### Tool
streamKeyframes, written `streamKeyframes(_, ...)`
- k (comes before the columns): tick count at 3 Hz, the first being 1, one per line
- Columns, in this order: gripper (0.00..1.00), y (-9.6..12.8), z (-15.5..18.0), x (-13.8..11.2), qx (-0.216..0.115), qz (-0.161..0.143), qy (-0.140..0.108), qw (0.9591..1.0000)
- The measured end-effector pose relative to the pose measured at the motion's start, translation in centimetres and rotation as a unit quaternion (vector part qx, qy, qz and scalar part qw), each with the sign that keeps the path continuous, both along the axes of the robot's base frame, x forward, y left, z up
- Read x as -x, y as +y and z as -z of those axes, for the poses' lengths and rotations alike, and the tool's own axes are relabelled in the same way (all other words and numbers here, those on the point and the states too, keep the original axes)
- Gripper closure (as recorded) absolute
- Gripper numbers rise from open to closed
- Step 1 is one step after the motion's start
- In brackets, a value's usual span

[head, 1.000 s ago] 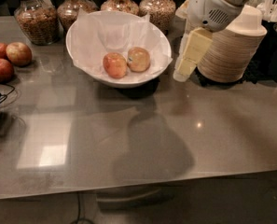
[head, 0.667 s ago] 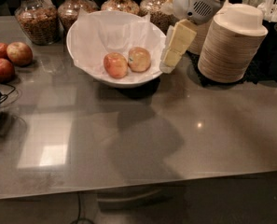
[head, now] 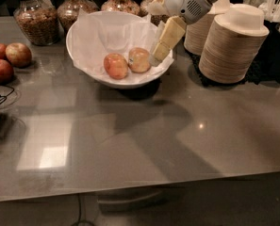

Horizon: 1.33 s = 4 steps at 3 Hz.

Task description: Pick apple from white bowl

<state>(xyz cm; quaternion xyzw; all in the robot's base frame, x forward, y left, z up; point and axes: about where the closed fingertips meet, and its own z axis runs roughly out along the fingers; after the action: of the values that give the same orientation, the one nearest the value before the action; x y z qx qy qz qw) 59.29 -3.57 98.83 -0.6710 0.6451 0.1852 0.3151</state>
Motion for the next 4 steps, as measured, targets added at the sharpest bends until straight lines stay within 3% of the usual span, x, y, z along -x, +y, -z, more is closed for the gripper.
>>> streamKeyframes(1, 0.00, 1.3, 0.1, -0.1, -0.014, -0.015, -0.027, 0.9994)
streamKeyframes(2, 0.00, 2.1, 1.3, -0.9, 0.015, -0.016, -0.061, 0.9979)
streamKeyframes(4, 0.00, 3.6, 4.1, -4.1, 0.011, -0.022, -0.061, 0.9978)
